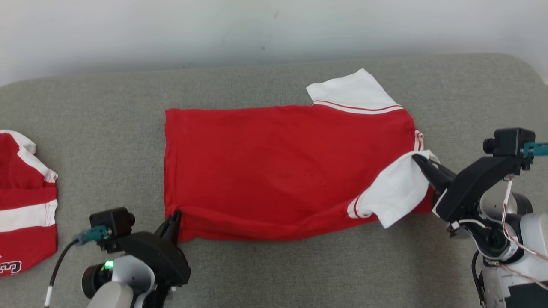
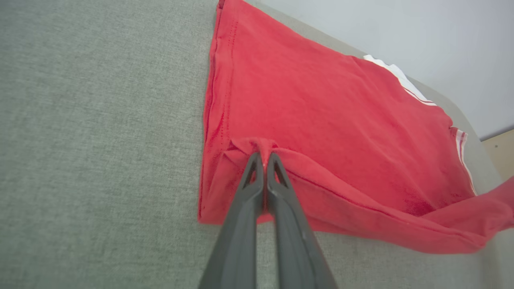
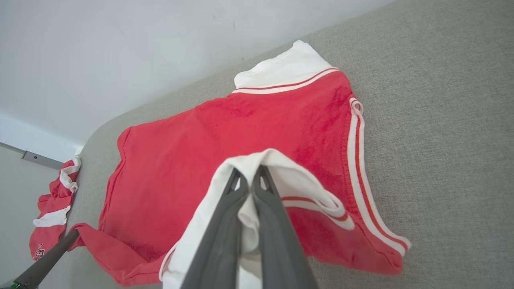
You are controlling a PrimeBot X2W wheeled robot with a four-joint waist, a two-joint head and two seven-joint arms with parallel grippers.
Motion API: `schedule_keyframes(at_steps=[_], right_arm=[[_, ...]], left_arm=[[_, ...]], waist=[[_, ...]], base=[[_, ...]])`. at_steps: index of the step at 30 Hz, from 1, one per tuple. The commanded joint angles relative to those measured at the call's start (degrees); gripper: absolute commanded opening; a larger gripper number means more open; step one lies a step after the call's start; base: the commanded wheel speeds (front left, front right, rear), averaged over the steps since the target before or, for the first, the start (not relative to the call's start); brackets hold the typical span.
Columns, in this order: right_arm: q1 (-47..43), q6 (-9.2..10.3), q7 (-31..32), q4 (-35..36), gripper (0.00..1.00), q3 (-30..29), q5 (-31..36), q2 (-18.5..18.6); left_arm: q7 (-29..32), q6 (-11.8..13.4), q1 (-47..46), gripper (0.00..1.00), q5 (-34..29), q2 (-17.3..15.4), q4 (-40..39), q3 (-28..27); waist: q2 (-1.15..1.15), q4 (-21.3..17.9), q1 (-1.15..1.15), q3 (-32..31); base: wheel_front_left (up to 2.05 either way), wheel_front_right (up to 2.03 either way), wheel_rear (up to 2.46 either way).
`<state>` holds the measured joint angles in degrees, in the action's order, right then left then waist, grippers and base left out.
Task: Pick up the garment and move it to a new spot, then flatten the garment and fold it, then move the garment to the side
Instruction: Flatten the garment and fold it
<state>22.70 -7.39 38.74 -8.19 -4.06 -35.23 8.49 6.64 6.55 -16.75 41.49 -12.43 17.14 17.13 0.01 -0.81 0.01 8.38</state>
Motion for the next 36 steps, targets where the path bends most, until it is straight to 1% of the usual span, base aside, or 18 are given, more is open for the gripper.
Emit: schedule_keyframes(at_steps=[1, 6, 9, 14, 20, 21, 22, 23, 24, 25, 28, 32, 36], right_arm=[[1.0, -0.17, -0.6, -0.5, 0.00, 0.2, -0.2, 0.4], [5.2, -0.17, -3.2, -5.6, 0.00, 1.5, -0.4, 1.3], [6.8, -0.17, -4.1, -7.9, 0.00, 1.9, -0.4, 1.6], [8.9, -0.17, -6.0, -11.4, 0.00, 2.4, -0.6, 1.7], [10.4, -0.17, -9.1, -14.9, 0.00, 1.5, -0.8, 0.6], [10.7, -0.17, -10.0, -15.5, 0.02, 1.2, -0.6, 0.3], [11.0, -0.17, -10.8, -16.0, 0.87, 1.1, -0.4, 0.0], [11.2, -0.17, -11.8, -16.6, 1.00, 0.7, -0.2, -0.3], [11.6, -0.17, -12.8, -17.0, 1.00, 0.6, -0.1, -0.5], [11.8, -0.17, -13.7, -17.6, 1.00, 0.4, 0.1, -0.8], [12.7, -0.17, -16.6, -18.4, 1.00, 0.7, 0.4, -1.2], [13.5, -0.17, -21.2, -18.8, 1.00, 1.0, -1.4, -1.8], [12.8, -0.17, -24.8, -18.9, 1.00, 1.7, -3.0, -1.1]], left_arm=[[0.4, 0.2, -1.1, 0.00, -0.6, -0.1, 0.3, 0.0], [3.5, 1.8, -5.2, 0.00, -0.9, 0.4, 2.7, 0.8], [4.3, 2.6, -7.0, 0.00, -1.3, 0.5, 3.6, 0.9], [4.3, 3.0, -8.9, 0.00, -1.5, 0.7, 4.9, 1.1], [3.1, 3.6, -9.8, 0.00, -1.5, 1.2, 6.5, 0.8], [2.9, 3.7, -9.9, 0.00, -1.5, 1.3, 6.8, 0.8], [2.6, 3.7, -9.9, 0.00, -1.5, 1.3, 7.0, 0.8], [2.1, 3.9, -9.9, 0.20, -1.6, 1.4, 7.1, 0.7], [1.5, 4.0, -10.0, 0.76, -1.8, 1.5, 7.3, 0.6], [0.9, 3.9, -10.1, 1.00, -1.9, 1.6, 7.5, 0.6], [-1.0, 3.7, -10.6, 1.00, -2.2, 1.9, 7.9, 0.6], [-3.0, 3.4, -10.7, 1.00, -2.5, 1.9, 8.8, 0.5], [-5.1, 3.2, -9.0, 1.00, -3.4, 1.3, 9.2, 1.0]], waist=[[-0.01, 0.4, -0.01, 1.0], [-0.01, 0.8, -0.01, 2.9], [-0.01, 0.9, -0.01, 3.7], [-0.01, 1.0, -0.01, 4.4], [-0.01, 1.0, -0.01, 4.7], [-0.01, 1.0, -0.01, 4.8], [-0.01, 1.0, -0.01, 4.8], [-0.01, 1.0, -0.01, 4.9], [-0.01, 1.1, -0.01, 4.9], [-0.01, 1.2, -0.01, 5.0], [-0.01, 1.3, -0.01, 5.0], [-0.01, 1.4, -0.01, 4.7], [-0.01, 1.5, -0.01, 3.9]], base=[[0.00, 0.00, 0.00], [0.00, 0.00, 0.00], [0.00, 0.00, 0.00], [0.00, 0.00, 0.00], [0.00, 0.00, 0.00], [0.00, 0.00, 0.00], [0.00, 0.00, 0.00], [0.00, 0.00, 0.00], [0.00, 0.00, 0.00], [0.00, 0.00, 0.00], [0.00, 0.00, 0.00], [0.00, 0.00, 0.00], [0.00, 0.00, 0.00]])
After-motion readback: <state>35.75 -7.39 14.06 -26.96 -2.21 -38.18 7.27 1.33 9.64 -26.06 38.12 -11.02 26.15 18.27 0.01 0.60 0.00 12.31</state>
